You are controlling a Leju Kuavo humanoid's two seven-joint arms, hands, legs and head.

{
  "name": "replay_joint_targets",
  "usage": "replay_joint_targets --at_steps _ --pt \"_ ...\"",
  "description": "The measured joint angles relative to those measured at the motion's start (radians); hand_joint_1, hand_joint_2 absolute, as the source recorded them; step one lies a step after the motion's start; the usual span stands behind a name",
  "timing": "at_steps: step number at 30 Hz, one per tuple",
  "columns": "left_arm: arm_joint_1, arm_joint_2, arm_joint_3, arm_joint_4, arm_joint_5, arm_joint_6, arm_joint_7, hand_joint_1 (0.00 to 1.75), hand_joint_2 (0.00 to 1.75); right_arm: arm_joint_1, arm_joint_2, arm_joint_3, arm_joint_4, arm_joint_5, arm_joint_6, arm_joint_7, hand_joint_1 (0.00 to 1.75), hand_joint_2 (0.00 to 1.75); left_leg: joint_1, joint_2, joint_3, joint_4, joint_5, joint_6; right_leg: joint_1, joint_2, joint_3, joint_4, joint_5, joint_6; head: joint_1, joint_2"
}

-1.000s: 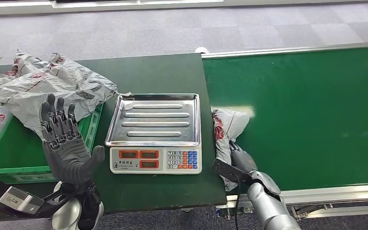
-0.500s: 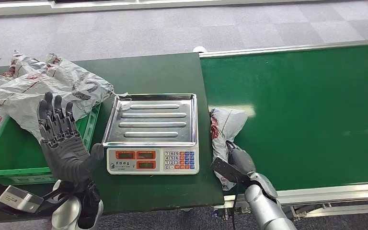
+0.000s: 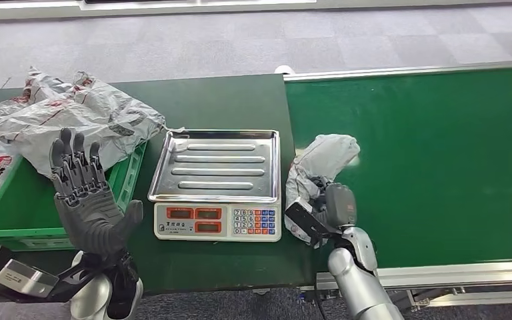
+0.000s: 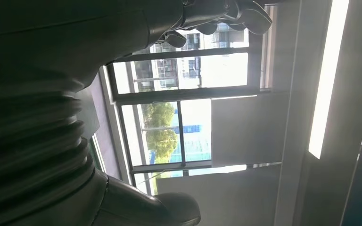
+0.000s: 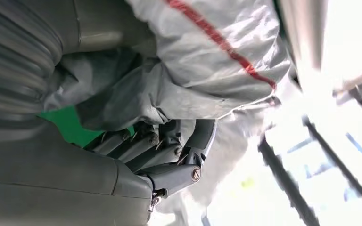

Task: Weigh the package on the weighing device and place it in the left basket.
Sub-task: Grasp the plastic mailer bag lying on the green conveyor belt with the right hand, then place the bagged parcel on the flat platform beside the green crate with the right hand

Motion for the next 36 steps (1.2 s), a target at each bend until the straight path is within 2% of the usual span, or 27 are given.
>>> replay_joint_targets --at_steps 4,8,10,13,18,22,25,29,32,36 --pt "-0.001 0.0 -0.003 0.01 0.001 0.002 0.0 0.0 1.75 0.073 0.012 0.0 -0.222 -0.017 -0.149 0.009 1.75 1.75 -0.001 -0.016 -0.005 0.003 0.002 -0.002 -0.001 -0.016 0.003 0.0 -0.003 0.002 0.0 0.0" --pt "-0.017 -0.001 -0.009 0.026 0.005 0.01 0.001 0.0 1.75 0.128 0.066 -0.057 -0.474 -0.004 -0.238 -0.094 1.75 1.75 -0.004 -0.018 -0.006 0.005 0.001 -0.001 -0.005 -0.018 0.003 0.0 -0.002 0.005 0.0 0.0" --pt "-0.024 -0.002 -0.012 0.033 0.006 0.015 0.002 0.0 1.75 0.136 0.099 -0.115 -0.603 -0.016 -0.248 -0.132 1.75 1.75 -0.006 -0.019 -0.006 0.006 0.001 0.001 -0.006 -0.019 0.004 0.0 -0.003 0.007 0.0 0.0" --pt "-0.03 -0.003 -0.018 0.041 0.006 0.02 0.002 0.0 1.75 0.143 0.124 -0.177 -0.725 -0.024 -0.251 -0.139 1.75 1.75 -0.007 -0.019 -0.006 0.007 -0.001 0.003 -0.007 -0.019 0.006 0.0 -0.003 0.01 0.0 0.0" --pt "-0.04 -0.004 -0.029 0.057 0.009 0.022 0.003 0.0 1.75 0.143 0.143 -0.242 -0.895 -0.047 -0.251 -0.166 1.75 1.75 -0.009 -0.02 -0.007 0.009 0.0 0.006 -0.009 -0.02 0.006 0.0 -0.002 0.012 0.0 0.0" --pt "-0.052 -0.007 -0.035 0.072 0.016 0.027 0.002 0.0 1.75 0.104 0.154 -0.257 -0.987 -0.014 -0.25 -0.151 1.75 1.75 -0.009 -0.02 -0.009 0.009 0.0 0.007 -0.009 -0.02 0.007 0.0 -0.002 0.013 0.0 0.0" --pt "-0.062 -0.01 -0.04 0.084 0.024 0.037 0.001 0.0 1.75 0.047 0.161 -0.212 -0.932 -0.022 -0.219 -0.114 1.75 1.75 -0.009 -0.018 -0.015 0.009 -0.001 0.008 -0.009 -0.018 0.008 0.0 -0.002 0.013 0.0 0.0" --pt "-0.085 -0.011 -0.054 0.103 0.036 0.037 0.001 0.0 1.75 -0.113 0.159 -0.018 -0.63 -0.039 -0.099 0.013 1.75 1.75 -0.009 -0.011 -0.011 0.009 0.002 0.008 -0.008 -0.012 0.006 0.0 0.002 0.013 0.0 0.0" --pt "-0.092 -0.013 -0.056 0.114 0.036 0.036 0.001 0.0 1.75 -0.221 0.166 0.106 -0.399 -0.037 -0.078 0.028 1.75 1.75 -0.008 -0.019 -0.009 0.009 0.009 0.008 -0.008 -0.018 0.004 0.0 0.005 0.013 0.0 0.0" --pt "-0.092 -0.013 -0.056 0.118 0.035 0.04 0.001 0.0 1.75 -0.294 0.18 0.222 -0.211 -0.059 -0.085 0.041 1.75 1.75 -0.008 -0.025 -0.012 0.009 0.011 0.007 -0.007 -0.023 0.004 0.001 0.004 0.013 0.0 0.0"
